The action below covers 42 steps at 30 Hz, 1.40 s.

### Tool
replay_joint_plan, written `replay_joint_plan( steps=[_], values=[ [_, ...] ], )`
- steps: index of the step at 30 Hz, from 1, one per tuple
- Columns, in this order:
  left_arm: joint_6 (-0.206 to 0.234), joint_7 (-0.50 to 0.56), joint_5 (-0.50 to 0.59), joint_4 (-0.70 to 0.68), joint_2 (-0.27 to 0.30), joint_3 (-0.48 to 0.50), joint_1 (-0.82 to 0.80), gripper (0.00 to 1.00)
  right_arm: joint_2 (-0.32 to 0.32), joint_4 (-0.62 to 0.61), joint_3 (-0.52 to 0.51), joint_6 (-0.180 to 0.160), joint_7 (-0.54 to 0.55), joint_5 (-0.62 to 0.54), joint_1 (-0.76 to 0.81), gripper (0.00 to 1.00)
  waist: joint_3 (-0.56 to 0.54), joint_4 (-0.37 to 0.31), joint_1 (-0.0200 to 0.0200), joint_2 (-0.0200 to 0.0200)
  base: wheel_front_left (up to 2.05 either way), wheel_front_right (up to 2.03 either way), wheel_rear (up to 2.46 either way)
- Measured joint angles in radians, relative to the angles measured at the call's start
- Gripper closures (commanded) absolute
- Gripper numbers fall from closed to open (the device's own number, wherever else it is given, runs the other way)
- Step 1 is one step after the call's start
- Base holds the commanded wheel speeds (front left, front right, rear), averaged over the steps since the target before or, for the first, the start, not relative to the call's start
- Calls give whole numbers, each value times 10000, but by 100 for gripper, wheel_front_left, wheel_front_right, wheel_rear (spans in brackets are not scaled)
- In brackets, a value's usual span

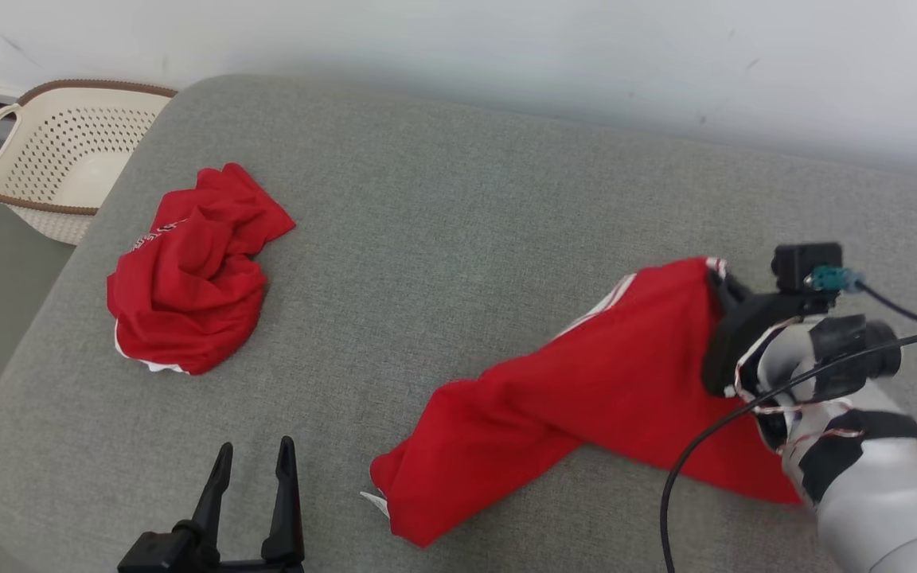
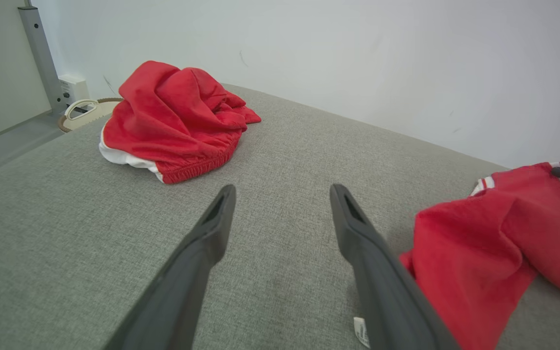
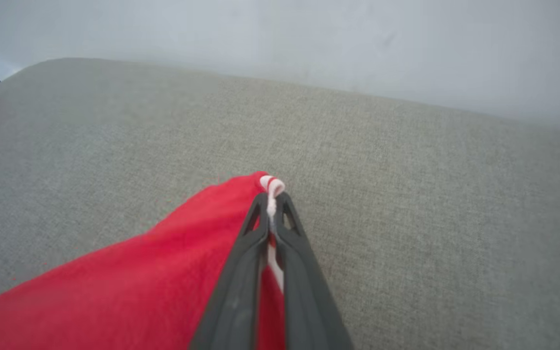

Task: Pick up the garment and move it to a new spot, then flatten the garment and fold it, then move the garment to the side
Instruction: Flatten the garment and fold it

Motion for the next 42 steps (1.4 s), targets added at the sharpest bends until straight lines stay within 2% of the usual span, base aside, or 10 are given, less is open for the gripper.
replay_joint_plan(
  steps=[9,24,33,42],
  values=[
    [-17,0,4,117,0,282,249,0,-412,-483,270,-2,-1331,412,-859,100,-453,-230,-1,0,0,0,0],
    [-100,0,23,173,0,562,642,0,-769,-2169,1430,0,-1710,999,-712,100,-1159,-959,-2,-2,0,0,0],
    [-102,0,35,155,-2,754,1094,0,-1336,-4510,1860,0,-1772,1411,863,100,-1379,-1402,-2,-1,0,0,0],
    [-104,0,46,111,-2,761,1189,0,-2140,-7342,1168,-2,-1785,1239,3766,100,-1445,-1955,-2,-1,0,0,0]
  ],
)
